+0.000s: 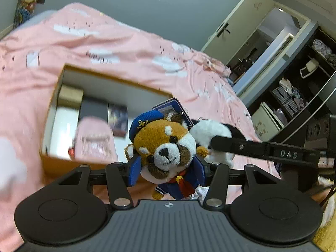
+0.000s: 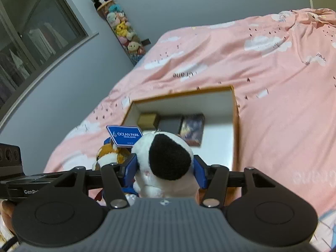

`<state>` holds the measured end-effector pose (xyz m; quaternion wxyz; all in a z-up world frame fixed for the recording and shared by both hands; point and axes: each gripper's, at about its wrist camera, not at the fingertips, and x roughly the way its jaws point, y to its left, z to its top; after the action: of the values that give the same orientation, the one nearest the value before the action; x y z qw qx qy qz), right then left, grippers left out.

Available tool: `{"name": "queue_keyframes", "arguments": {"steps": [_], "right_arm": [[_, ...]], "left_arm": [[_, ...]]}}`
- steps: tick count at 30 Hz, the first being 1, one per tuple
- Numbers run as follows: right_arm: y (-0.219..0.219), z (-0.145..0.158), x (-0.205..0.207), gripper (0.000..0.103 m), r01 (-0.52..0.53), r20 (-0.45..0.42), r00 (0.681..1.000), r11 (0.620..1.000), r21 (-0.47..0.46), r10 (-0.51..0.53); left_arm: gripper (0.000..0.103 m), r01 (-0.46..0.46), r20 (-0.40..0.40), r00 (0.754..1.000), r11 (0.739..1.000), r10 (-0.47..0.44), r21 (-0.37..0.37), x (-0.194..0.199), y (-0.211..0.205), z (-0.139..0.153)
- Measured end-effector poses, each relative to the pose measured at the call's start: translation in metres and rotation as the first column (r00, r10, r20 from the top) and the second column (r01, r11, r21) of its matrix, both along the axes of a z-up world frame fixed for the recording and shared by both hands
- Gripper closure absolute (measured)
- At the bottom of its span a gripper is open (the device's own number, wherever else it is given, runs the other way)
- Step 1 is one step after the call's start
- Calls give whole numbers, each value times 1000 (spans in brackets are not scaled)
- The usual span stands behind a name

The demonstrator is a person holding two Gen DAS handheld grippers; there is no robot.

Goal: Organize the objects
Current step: 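Carry both plush toys over the orange box with both grippers, then lower the plush toys into the orange box and open both grippers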

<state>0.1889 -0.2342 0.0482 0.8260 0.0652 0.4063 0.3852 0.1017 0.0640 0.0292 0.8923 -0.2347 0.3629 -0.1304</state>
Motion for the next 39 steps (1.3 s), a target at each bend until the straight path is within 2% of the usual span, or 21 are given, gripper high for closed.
{"name": "queue_keyframes", "arguments": {"steps": [4, 8, 11, 14, 16, 20, 24, 28, 32, 34, 35, 39], "right_arm": [[15, 5, 13, 45, 49, 56, 997, 999, -6, -48], [25, -1, 34, 45, 108, 93, 990, 994, -30, -105], [31, -15, 52, 45, 151, 79, 986, 987, -57, -147], [33, -35, 70, 45, 183, 14, 983, 981, -68, -182], [35, -47, 77, 45, 197, -19, 980, 977, -77, -199], [45, -63, 81, 45, 208, -24, 977, 970, -127, -212], [54, -76, 85, 45, 226, -19, 972, 953, -201, -234], [54, -89, 90, 44, 236, -57, 965, 943, -233, -256], [60, -89, 90, 43, 225, -52, 968, 938, -263, -246], [65, -89, 90, 43, 217, -35, 971, 932, -291, -237], [66, -89, 91, 42, 212, -36, 972, 931, -298, -232], [67, -87, 92, 41, 200, -34, 975, 930, -308, -220]], "left_arm": [[43, -9, 25, 1000, 1000, 8, 25, 22, 10, 9], [43, -8, 16, 1000, 999, 7, 44, 48, 14, 5], [43, 39, -33, 999, 997, -37, 67, 70, 11, -12], [43, 76, -89, 994, 992, -66, 105, 87, 6, -32], [43, 108, -122, 988, 989, -95, 105, 94, 4, -45], [45, 173, -161, 975, 978, -153, 118, 110, -1, -62], [47, 210, -180, 966, 968, -184, 139, 121, -4, -71], [50, 256, -192, 956, 951, -223, 172, 125, -12, -79], [55, 273, -182, 954, 943, -239, 189, 128, -15, -86], [67, 284, -170, 953, 935, -250, 211, 130, -17, -87], [67, 282, -167, 955, 930, -247, 237, 130, -19, -87], [65, 268, -169, 957, 940, -235, 213, 128, -15, -83]]}}
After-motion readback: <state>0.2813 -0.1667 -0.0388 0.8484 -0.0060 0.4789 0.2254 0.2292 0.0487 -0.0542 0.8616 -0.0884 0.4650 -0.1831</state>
